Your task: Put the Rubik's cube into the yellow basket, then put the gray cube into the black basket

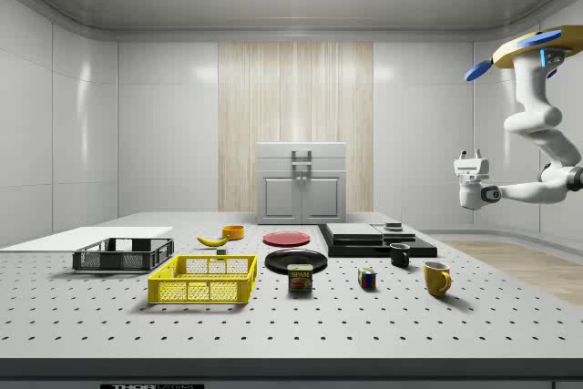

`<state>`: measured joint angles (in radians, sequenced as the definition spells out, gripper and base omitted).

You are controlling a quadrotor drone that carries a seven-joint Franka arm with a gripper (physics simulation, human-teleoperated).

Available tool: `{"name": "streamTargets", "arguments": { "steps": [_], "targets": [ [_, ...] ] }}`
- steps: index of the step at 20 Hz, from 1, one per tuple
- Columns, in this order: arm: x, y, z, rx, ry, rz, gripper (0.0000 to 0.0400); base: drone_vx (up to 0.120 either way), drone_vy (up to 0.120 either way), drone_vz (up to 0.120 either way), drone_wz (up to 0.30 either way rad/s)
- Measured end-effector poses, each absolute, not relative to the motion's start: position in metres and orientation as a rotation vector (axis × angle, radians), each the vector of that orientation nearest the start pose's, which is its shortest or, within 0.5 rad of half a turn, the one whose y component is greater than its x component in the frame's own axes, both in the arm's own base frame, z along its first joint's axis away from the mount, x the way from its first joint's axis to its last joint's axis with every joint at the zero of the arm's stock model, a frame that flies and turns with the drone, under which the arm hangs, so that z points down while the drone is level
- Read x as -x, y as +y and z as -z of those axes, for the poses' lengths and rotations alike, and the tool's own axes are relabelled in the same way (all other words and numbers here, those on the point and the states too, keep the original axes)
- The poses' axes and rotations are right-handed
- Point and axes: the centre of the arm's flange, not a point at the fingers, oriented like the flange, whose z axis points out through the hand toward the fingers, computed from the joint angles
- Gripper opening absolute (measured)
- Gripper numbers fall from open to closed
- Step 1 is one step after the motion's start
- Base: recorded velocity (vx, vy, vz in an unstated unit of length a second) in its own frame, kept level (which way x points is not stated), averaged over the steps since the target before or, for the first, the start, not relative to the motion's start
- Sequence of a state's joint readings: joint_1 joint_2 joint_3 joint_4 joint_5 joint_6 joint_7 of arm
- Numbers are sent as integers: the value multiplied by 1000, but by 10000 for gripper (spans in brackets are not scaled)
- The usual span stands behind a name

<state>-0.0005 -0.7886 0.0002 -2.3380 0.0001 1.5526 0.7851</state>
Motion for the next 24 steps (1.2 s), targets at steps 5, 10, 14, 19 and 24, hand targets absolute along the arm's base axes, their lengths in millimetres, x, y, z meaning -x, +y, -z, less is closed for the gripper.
{"name": "streamTargets", "arguments": {
  "steps": [5, 10, 14, 19, 24],
  "targets": [
    [-301, 0, -635, 2900, 1201, 10, 400, 0, 48, 0, 0],
    [-302, 0, -665, 2899, 1201, 16, 400, 56, 120, 0, 0],
    [-303, 0, -680, 2897, 1200, 21, 400, 120, 120, 0, 0],
    [-304, 0, -688, 2896, 1200, 26, 400, 120, 120, 0, 0],
    [-304, 0, -691, 2895, 1199, 32, 400, 120, 120, 0, 0]
  ]
}}
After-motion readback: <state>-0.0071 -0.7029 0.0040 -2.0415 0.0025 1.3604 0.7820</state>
